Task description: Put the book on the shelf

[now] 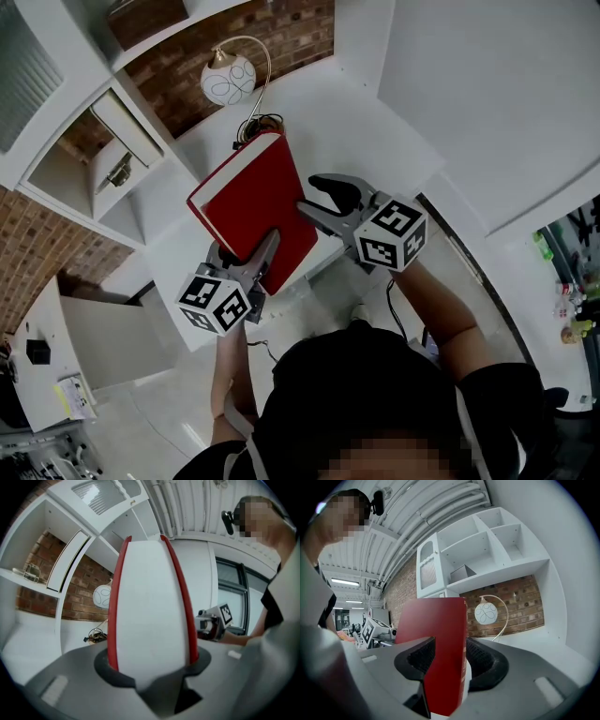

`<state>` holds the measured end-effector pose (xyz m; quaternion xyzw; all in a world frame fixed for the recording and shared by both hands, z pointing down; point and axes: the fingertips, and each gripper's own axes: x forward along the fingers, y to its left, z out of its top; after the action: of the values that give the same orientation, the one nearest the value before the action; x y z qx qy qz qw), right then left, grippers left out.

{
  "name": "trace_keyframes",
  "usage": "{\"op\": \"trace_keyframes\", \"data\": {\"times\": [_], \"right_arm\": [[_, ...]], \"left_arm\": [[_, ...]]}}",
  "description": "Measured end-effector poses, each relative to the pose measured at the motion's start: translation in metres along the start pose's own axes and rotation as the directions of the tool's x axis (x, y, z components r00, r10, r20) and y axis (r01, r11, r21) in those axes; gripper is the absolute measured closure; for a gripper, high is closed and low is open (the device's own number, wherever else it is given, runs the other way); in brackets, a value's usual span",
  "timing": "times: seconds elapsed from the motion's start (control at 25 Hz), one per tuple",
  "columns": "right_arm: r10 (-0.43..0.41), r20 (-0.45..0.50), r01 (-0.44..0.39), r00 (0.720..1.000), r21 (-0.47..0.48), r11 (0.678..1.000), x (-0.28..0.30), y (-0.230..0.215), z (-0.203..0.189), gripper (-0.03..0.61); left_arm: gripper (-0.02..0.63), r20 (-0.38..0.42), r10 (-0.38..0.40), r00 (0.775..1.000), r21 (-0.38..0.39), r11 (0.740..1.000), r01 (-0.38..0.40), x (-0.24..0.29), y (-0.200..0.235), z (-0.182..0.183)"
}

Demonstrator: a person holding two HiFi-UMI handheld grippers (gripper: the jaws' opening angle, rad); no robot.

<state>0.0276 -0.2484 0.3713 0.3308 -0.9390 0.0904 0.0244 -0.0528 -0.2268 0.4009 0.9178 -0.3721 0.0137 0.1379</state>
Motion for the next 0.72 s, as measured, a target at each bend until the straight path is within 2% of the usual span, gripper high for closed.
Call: {"op": "trace_keyframes", "data": {"times": [0.16, 0.72], "right_arm": [[0.032, -0.001, -0.032, 0.999, 0.015, 0.999, -0.001, -0.011, 0.000, 0.382], [0.194, -0.007, -0.194, 0.981, -0.011, 0.981, -0.006, -0.029, 0.008, 0.362]], "left_arm": [[0.385, 0.019, 0.008, 1.000, -0.048, 0.999, -0.008, 0.009, 0.001, 0.003], [0.385, 0.039, 0.111, 0.993, -0.011, 0.994, -0.111, 0.032, -0.020, 0.005]]}}
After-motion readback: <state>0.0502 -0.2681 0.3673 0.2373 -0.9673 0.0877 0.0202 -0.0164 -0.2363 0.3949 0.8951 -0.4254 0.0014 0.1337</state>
